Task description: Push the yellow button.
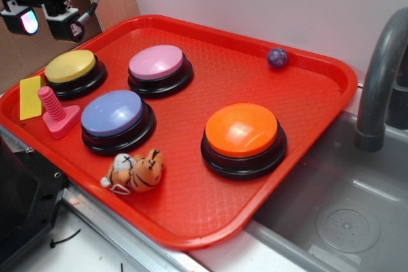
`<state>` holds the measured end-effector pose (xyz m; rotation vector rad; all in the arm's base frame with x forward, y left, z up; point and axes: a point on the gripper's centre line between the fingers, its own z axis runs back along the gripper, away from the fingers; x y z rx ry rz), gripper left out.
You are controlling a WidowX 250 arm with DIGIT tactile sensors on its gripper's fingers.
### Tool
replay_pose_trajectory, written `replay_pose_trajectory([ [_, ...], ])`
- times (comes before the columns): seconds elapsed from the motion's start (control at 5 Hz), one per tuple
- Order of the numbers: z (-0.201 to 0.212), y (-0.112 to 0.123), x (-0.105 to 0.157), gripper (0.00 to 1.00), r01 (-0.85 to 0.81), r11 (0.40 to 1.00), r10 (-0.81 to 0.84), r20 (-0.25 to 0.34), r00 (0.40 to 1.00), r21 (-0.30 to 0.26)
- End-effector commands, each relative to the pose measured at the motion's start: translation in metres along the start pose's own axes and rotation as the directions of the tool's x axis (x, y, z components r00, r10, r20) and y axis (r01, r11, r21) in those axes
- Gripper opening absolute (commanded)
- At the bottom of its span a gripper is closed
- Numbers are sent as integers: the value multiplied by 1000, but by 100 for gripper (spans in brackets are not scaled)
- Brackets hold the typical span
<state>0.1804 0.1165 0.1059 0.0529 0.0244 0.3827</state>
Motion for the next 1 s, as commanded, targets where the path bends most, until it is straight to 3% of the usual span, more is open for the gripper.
replay_pose_trajectory([
  [0.0, 37, -19, 5, 100, 76, 997, -75, 104, 992, -3],
  [0.8, 57, -51, -9, 100, 203, 979, -203, 141, 969, 15],
])
